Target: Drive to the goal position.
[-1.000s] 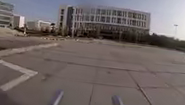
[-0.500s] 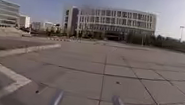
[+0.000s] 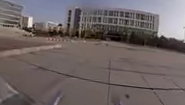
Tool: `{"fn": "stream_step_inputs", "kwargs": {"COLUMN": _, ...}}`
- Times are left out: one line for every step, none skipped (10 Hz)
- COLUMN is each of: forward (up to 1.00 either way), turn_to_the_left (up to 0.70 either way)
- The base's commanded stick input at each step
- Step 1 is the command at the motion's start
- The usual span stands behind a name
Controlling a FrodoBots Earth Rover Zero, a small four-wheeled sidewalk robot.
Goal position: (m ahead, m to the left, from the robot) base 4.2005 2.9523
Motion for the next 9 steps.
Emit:
{"fn": "stream_step_inputs", "kwargs": {"forward": 0.70, "turn_to_the_left": 0.00}}
{"fn": "stream_step_inputs", "kwargs": {"forward": 0.70, "turn_to_the_left": 0.00}}
{"fn": "stream_step_inputs", "kwargs": {"forward": 0.70, "turn_to_the_left": 0.00}}
{"fn": "stream_step_inputs", "kwargs": {"forward": 0.70, "turn_to_the_left": 0.00}}
{"fn": "stream_step_inputs", "kwargs": {"forward": 0.70, "turn_to_the_left": 0.00}}
{"fn": "stream_step_inputs", "kwargs": {"forward": 0.70, "turn_to_the_left": 0.00}}
{"fn": "stream_step_inputs", "kwargs": {"forward": 0.70, "turn_to_the_left": 0.00}}
{"fn": "stream_step_inputs", "kwargs": {"forward": 0.70, "turn_to_the_left": 0.00}}
{"fn": "stream_step_inputs", "kwargs": {"forward": 0.70, "turn_to_the_left": 0.00}}
